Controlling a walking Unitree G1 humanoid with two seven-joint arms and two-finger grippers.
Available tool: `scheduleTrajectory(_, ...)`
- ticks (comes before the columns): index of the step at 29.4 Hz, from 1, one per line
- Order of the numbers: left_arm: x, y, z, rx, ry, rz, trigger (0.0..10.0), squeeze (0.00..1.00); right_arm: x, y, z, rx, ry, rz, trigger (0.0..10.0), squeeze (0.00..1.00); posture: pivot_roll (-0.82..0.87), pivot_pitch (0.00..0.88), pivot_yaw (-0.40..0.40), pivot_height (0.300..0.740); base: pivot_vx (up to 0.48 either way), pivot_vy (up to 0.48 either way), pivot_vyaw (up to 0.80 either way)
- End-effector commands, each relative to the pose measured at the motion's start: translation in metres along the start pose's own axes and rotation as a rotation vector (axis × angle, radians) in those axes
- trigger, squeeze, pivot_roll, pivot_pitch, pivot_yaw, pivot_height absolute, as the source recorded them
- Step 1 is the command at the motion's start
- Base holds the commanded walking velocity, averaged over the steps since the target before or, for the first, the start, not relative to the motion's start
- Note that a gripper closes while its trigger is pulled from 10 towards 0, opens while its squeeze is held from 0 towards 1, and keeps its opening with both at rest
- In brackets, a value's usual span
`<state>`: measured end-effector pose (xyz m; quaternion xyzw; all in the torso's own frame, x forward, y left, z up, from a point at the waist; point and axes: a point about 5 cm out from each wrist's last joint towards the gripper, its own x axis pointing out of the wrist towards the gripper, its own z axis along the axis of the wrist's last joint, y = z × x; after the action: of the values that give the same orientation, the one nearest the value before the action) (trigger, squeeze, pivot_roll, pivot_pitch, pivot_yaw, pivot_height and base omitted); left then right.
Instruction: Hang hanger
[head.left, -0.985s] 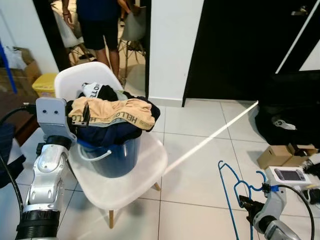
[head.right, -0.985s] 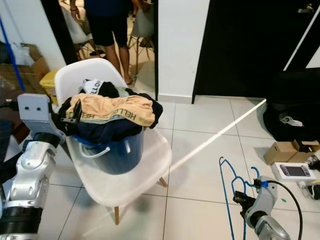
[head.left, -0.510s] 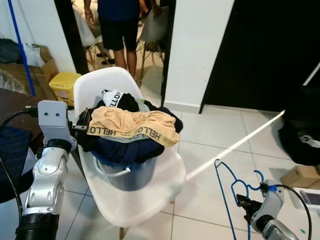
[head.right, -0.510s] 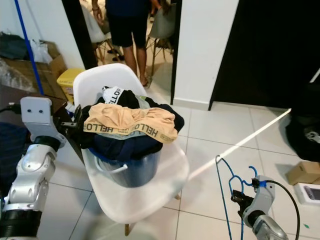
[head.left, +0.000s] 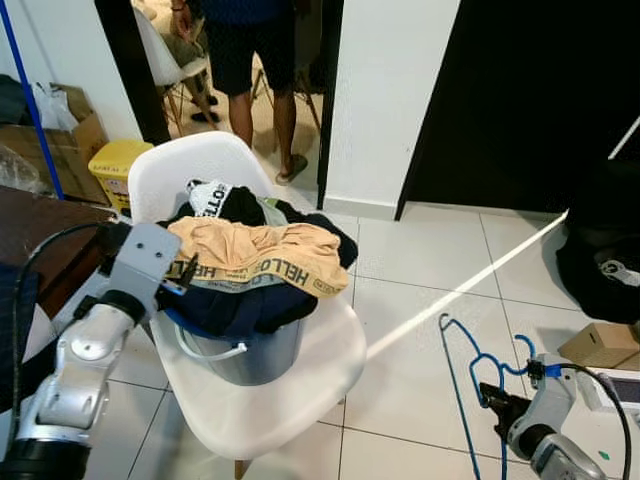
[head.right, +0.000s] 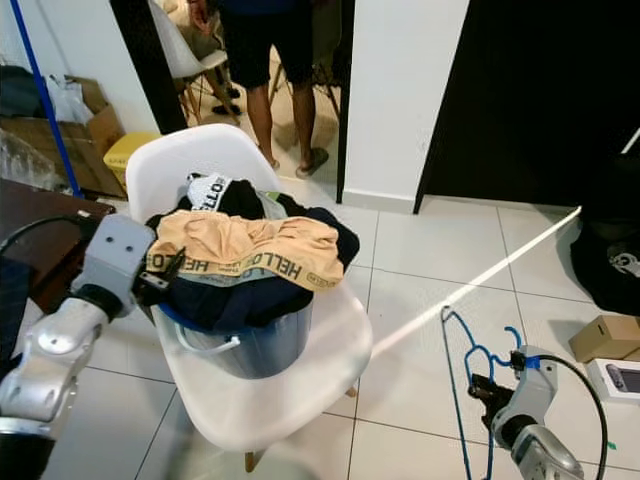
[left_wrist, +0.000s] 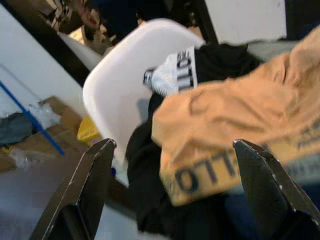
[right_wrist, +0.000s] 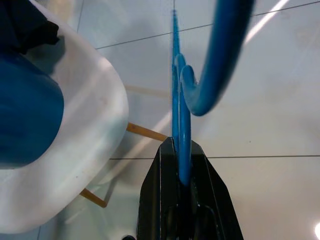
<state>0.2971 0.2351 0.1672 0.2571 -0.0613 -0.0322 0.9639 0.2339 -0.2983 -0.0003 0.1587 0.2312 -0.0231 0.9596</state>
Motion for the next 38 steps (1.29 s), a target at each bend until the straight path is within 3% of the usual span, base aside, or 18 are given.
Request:
scheduleTrajectory(1,-0.003,0.001,-0.006,0.019,0.036,-0.007,10.0,0.00,-0.003,-0.003,-0.007,0.008,0.022,-0.012,10.0,0.00,0.02,0.134,-0.017,0.740,0.000,0.000,0.00)
scheduleTrajectory(2,-0.006,0.000,-0.011,0.062,0.057,-0.008,10.0,0.00,-0.003,-0.003,-0.007,0.008,0.021,-0.012,10.0,0.00,0.01,0.136,-0.018,0.740,0.000,0.000,0.00)
scheduleTrajectory(4,-0.006,0.000,-0.011,0.062,0.057,-0.008,10.0,0.00,-0.003,-0.003,-0.007,0.008,0.021,-0.012,10.0,0.00,0.01,0.136,-0.018,0.740,0.000,0.000,0.00)
scheduleTrajectory(7,-0.013,-0.005,-0.028,0.292,0.121,-0.047,10.0,0.00,-0.003,-0.003,-0.007,0.008,0.020,-0.012,10.0,0.00,0.02,0.137,-0.021,0.740,0.000,0.000,0.00)
scheduleTrajectory(10,-0.016,-0.008,-0.035,0.349,0.131,-0.061,10.0,0.00,-0.003,-0.003,-0.007,0.008,0.021,-0.011,10.0,0.00,0.01,0.138,-0.021,0.740,0.000,0.000,0.00)
scheduleTrajectory(15,-0.013,-0.010,-0.035,0.327,0.109,-0.046,10.0,0.00,-0.003,-0.003,-0.007,0.008,0.020,-0.010,10.0,0.00,0.01,0.141,-0.022,0.740,0.000,0.000,0.00)
scheduleTrajectory(20,0.002,-0.015,-0.037,0.204,0.086,-0.026,10.0,0.00,-0.003,-0.003,-0.007,0.008,0.019,-0.010,10.0,0.00,0.00,0.141,-0.019,0.740,0.000,0.000,0.00)
scheduleTrajectory(26,0.014,-0.020,-0.047,0.154,0.119,-0.034,10.0,0.00,-0.004,-0.004,-0.007,0.010,0.017,-0.015,10.0,0.00,0.00,0.144,-0.016,0.740,0.000,0.000,0.00)
scheduleTrajectory(33,0.016,-0.022,-0.053,0.131,0.137,-0.032,10.0,0.00,-0.005,-0.004,-0.007,0.010,0.016,-0.016,10.0,0.00,-0.01,0.146,-0.015,0.740,0.000,0.000,0.00)
scheduleTrajectory(38,0.022,-0.018,-0.051,0.041,0.122,0.019,10.0,0.00,-0.005,-0.004,-0.007,0.010,0.017,-0.017,10.0,0.00,-0.01,0.146,-0.018,0.740,0.000,0.000,0.00)
